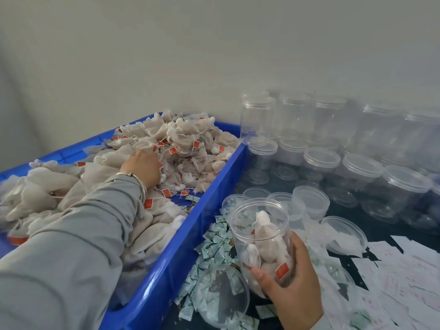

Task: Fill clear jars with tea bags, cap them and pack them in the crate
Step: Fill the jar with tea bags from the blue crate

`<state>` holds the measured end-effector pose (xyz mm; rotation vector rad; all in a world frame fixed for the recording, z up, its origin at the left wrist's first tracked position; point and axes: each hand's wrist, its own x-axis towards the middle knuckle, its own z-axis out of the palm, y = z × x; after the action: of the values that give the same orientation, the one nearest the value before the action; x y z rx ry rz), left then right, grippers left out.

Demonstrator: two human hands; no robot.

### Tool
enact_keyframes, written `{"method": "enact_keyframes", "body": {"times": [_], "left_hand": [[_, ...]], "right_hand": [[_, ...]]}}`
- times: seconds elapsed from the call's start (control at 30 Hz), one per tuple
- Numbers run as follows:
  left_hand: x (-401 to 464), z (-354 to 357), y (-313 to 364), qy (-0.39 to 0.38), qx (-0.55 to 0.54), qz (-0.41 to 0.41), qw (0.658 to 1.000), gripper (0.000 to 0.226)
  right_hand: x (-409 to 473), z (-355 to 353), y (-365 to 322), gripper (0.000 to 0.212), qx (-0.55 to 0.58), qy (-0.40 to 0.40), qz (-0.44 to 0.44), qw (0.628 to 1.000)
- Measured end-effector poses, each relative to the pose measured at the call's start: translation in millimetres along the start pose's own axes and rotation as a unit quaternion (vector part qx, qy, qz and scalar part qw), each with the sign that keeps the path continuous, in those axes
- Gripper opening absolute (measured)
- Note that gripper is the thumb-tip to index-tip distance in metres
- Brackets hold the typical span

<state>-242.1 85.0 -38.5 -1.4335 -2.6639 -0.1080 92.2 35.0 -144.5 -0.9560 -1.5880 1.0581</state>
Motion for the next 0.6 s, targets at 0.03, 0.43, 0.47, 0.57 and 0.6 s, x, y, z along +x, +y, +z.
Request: {"method": "enact_keyframes", "body": {"times": [0.03,0.43,0.47,0.57,0.6], "left_hand": [[0.0,0.0,-0.7,0.005,-0.001,-0.014,1.000,0.032],[4.0,-10.7,-6.9,0.059,-0.060,-0.033,0.996,0.028],[3.5,-15.0,-7.5,0.088,-0.090,-0.036,0.991,0.027],[0.2,-29.6,-4.8,0.171,-0.212,-0.056,0.961,0.020],[-1.3,-33.4,-1.6,0.182,-0.269,-0.064,0.943,0.021]], "right_hand": [[0.1,-0.5,-1.0,0.089,-0.005,0.002,-0.006,1.000],[1.5,-2.4,-1.7,0.091,-0.011,-0.002,-0.006,1.000],[1.4,-2.5,-1.2,0.092,-0.009,-0.005,-0.002,1.000],[0.7,-1.4,-0.6,0.092,-0.005,-0.010,0.006,1.000],[0.6,-1.1,-0.4,0.091,-0.002,-0.010,0.007,1.000]]}}
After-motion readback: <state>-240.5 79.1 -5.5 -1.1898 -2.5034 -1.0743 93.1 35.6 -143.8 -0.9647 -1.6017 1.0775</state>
